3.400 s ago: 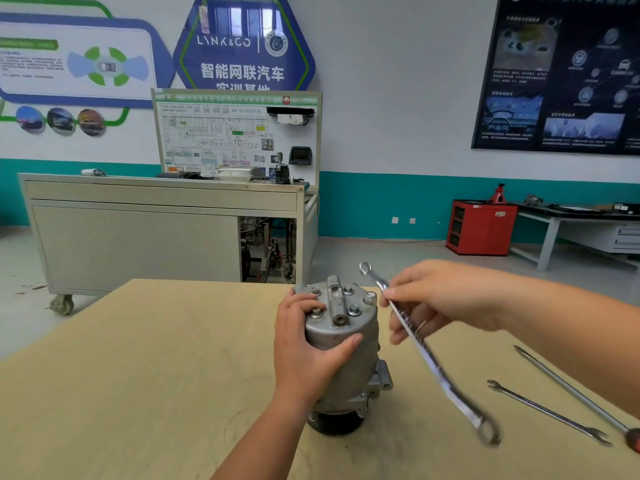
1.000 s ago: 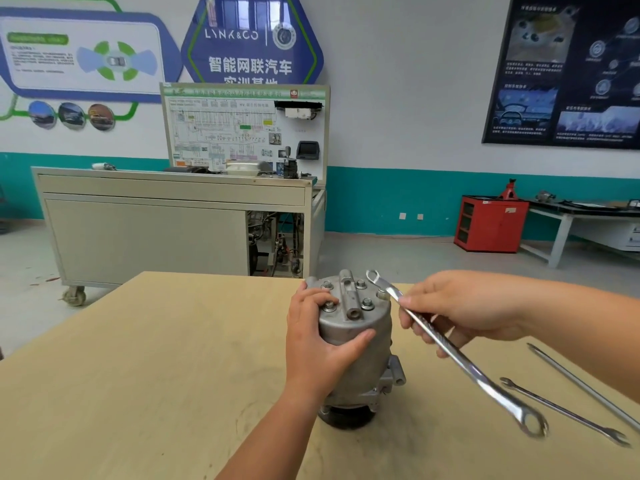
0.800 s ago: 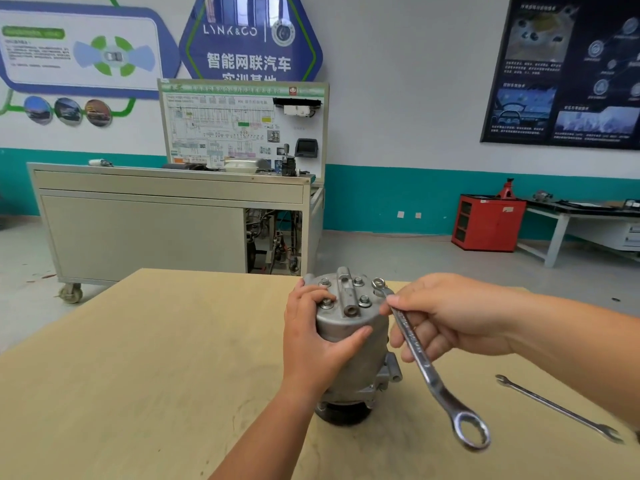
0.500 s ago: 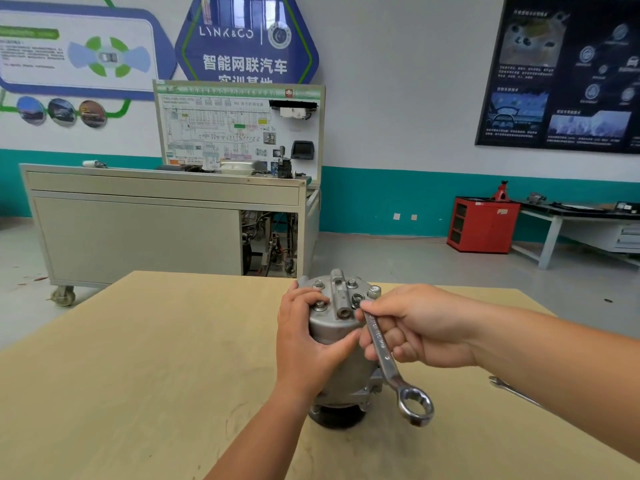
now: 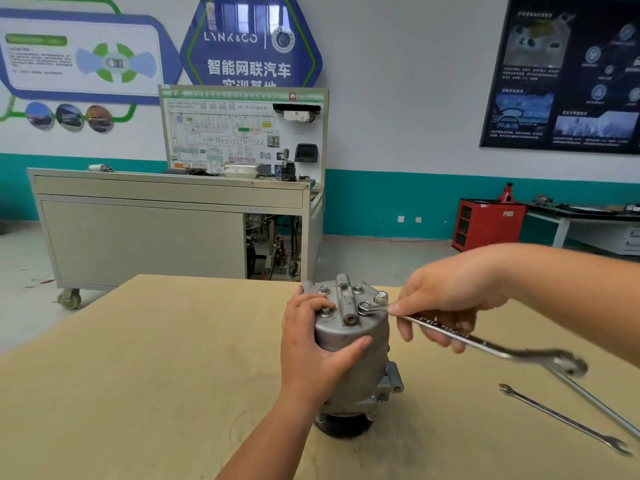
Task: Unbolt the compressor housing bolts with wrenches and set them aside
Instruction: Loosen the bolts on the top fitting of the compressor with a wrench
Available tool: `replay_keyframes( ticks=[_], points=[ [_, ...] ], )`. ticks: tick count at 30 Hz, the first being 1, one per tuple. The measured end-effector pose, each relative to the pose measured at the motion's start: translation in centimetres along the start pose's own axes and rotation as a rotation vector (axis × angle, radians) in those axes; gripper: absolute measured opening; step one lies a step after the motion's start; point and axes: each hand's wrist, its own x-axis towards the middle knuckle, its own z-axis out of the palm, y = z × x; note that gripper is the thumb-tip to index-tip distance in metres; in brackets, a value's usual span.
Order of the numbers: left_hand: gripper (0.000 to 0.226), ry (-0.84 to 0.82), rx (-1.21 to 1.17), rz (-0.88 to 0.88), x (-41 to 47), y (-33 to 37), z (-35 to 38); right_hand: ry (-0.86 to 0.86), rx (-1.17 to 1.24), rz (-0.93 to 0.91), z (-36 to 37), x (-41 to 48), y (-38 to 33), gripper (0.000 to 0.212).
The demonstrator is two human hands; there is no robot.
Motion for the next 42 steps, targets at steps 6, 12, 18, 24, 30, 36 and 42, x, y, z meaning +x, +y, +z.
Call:
replay_keyframes(
  ticks=[6,12,18,24,30,36,42],
  points=[
    [0.050,-0.005,0.002,0.005,0.0,-0.2,-0.1,0.252,-0.479,-0.027,-3.0,2.2,0.0,0.038],
    [0.051,-0.015,-0.015,-0.008,-0.1,-0.1,-0.1,0.410,-0.191,-0.156,-5.3,1.1,1.9,0.022],
    [0.053,0.009,-0.029,-0.013,0.0,0.4,-0.1,0.278,0.603,-0.167,1.2,0.1,2.1,0.026],
    [0.050,0.029,-0.031,0.027,0.1,0.2,0.1,0.148,0.681,-0.187,4.5,0.0,0.2,0.026],
    [0.049,0.034,-0.034,0.036,0.2,0.0,0.1,0.146,0.641,-0.154,4.9,0.1,-0.5,0.026],
    [0.051,0.000,-0.030,0.002,0.0,0.0,0.1,0.319,-0.111,0.007,0.0,-0.3,1.3,0.038],
    [0.053,-0.002,-0.062,-0.021,0.0,-0.1,0.1,0.598,-0.260,-0.126,-2.3,1.4,2.6,0.029]
  ],
)
